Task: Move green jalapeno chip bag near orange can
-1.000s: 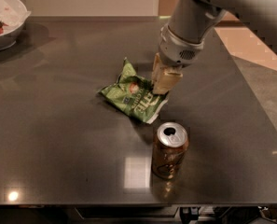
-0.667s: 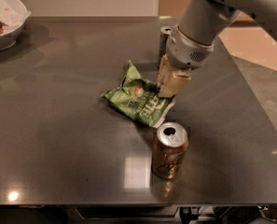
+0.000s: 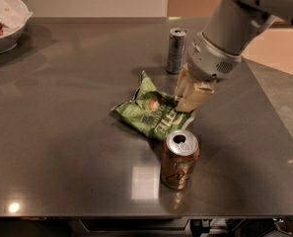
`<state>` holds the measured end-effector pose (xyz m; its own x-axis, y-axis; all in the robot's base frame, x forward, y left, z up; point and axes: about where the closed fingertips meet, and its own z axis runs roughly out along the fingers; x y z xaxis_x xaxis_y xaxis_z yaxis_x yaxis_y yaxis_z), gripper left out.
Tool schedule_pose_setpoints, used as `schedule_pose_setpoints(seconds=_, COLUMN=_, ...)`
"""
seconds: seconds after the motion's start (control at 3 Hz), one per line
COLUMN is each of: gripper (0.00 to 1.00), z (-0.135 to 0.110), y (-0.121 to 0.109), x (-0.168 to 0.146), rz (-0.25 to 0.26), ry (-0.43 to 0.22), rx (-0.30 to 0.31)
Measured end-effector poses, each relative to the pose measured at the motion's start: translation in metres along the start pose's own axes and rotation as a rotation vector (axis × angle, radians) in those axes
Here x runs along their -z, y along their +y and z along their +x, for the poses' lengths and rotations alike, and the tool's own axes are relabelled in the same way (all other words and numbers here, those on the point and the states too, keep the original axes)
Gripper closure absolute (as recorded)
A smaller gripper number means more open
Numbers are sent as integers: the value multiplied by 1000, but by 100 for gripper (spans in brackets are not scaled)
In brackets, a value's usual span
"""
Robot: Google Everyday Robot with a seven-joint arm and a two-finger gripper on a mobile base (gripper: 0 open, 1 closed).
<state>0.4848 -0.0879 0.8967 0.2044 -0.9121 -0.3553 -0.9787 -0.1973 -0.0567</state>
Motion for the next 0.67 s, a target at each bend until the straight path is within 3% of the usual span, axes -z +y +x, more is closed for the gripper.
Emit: schedule_pose_setpoints(seconds=0.67, gripper=36, z=4, y=6, x=-2, rz=0, ry=-17, rx=-20)
